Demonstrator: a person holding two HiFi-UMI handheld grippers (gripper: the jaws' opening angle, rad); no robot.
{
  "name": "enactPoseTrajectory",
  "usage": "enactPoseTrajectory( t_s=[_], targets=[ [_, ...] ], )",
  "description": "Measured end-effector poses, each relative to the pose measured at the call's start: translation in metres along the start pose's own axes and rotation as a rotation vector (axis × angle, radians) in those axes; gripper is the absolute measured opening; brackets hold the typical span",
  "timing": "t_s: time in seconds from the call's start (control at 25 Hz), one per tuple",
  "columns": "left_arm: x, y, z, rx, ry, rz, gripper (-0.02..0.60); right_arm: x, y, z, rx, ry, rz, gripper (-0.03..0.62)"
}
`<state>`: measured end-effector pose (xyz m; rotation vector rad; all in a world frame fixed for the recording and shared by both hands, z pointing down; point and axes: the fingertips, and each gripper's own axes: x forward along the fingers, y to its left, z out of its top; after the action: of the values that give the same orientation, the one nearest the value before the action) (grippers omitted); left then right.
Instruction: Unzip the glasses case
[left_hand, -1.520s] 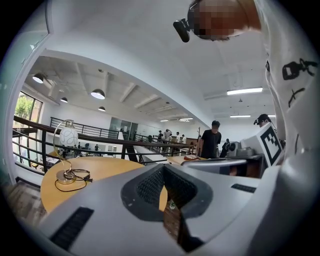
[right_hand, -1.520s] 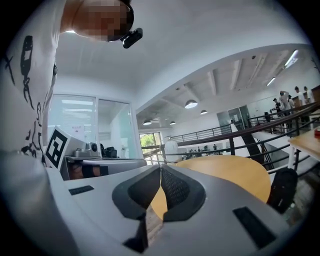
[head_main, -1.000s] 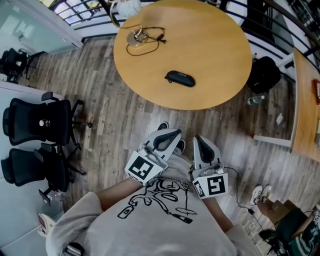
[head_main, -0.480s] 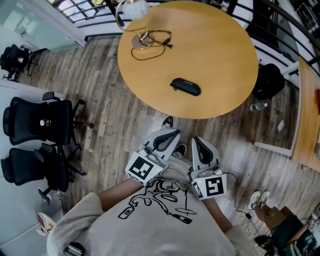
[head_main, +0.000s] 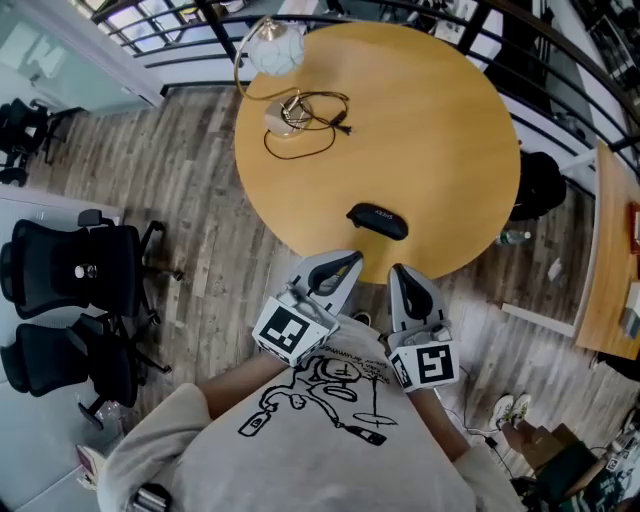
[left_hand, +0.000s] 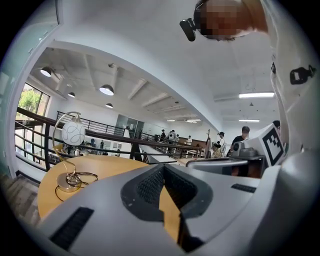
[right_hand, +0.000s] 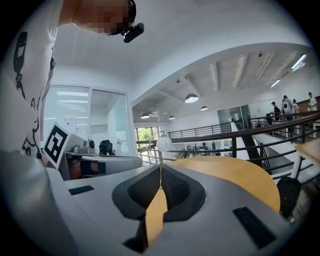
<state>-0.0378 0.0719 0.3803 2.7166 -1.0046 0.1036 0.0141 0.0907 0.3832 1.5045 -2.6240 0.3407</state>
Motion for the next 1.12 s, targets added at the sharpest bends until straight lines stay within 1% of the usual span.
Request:
enactPoseTrajectory(
  t_s=[0.12, 0.32, 0.52, 0.68, 0.84, 0.92, 1.04, 1.12],
  targets=[
    [0.007, 0.024, 0.006, 0.005, 0.025, -0.015, 0.008, 0.028, -0.002, 0.015, -0.023, -0.009, -0.012, 0.023],
    [0.021, 0.059, 0.028, 0.005, -0.021, -0.046, 0.008, 0.064, -0.005, 0.030, -0.045, -0.008, -0.030, 0.023],
    [0.029, 0.082, 0.034, -0.005, -0.014, -0.066, 0.008, 0.087, -0.007, 0.033, -0.042, -0.005, -0.052, 0.023],
    [0.036, 0.090, 0.031, -0.014, -0.004, -0.072, 0.008, 0.095, -0.015, 0.029, -0.043, 0.007, -0.060, 0.023],
    [0.046, 0.093, 0.026, -0.020, 0.014, -0.063, 0.008, 0.092, -0.035, 0.022, -0.037, 0.047, -0.069, 0.023],
    [0.052, 0.092, 0.025, -0.021, 0.021, -0.066, 0.008, 0.090, -0.044, 0.019, -0.052, 0.076, -0.050, 0.023],
    [0.064, 0.090, 0.020, -0.033, 0.041, -0.073, 0.008, 0.090, -0.058, 0.012, -0.108, 0.127, -0.024, 0.023],
    [0.072, 0.091, 0.017, -0.043, 0.059, -0.071, 0.008, 0.092, -0.069, 0.008, -0.112, 0.158, 0.005, 0.023]
  ],
)
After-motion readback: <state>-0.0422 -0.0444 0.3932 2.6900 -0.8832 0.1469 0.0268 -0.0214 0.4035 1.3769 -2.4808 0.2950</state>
